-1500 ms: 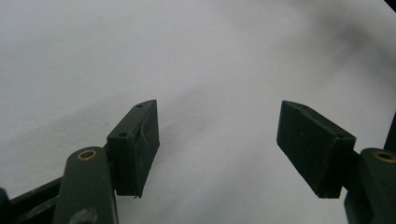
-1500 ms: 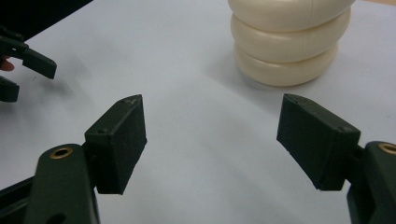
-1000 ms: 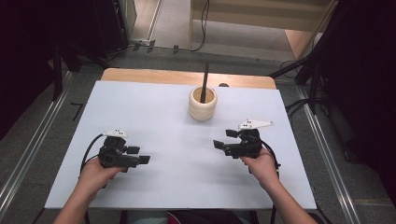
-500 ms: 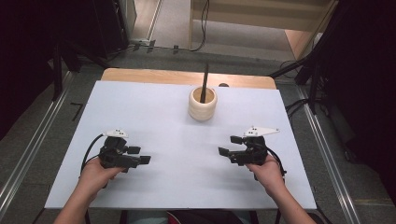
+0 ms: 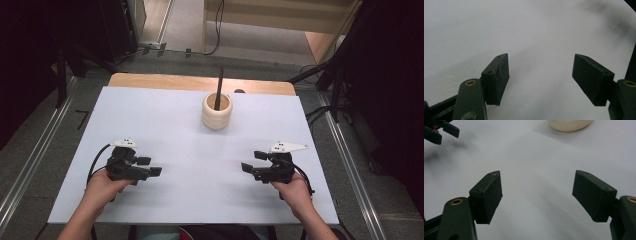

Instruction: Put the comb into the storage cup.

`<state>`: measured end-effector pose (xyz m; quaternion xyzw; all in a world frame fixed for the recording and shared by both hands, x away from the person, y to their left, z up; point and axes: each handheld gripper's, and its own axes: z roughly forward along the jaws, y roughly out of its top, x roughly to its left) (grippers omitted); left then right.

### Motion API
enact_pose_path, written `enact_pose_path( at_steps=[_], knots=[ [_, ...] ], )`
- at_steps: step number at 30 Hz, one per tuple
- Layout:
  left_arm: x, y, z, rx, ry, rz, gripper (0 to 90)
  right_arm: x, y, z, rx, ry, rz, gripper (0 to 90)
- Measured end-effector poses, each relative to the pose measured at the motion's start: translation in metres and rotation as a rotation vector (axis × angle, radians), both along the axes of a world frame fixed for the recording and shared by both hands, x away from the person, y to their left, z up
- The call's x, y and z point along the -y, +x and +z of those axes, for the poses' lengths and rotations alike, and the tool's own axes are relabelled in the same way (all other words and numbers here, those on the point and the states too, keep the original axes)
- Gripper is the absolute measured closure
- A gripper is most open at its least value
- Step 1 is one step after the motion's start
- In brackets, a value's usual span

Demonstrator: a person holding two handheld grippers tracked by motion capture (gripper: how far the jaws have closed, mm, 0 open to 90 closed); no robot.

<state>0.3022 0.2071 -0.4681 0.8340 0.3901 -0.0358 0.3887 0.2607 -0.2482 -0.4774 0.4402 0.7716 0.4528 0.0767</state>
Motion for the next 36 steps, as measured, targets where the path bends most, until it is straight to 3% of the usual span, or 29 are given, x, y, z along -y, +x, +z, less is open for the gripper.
enact_pose_path(
  at_steps=[13, 36],
  knots=[
    [0.001, -0.001, 0.000, 0.001, -0.004, -0.008, 30.1, 0.013, -0.009, -0.003, -0.011, 0.000, -0.006, 21.6],
    [0.002, -0.001, 0.000, -0.001, -0.008, -0.008, 30.1, 0.010, -0.008, -0.006, -0.016, -0.013, 0.013, 21.6]
  ],
)
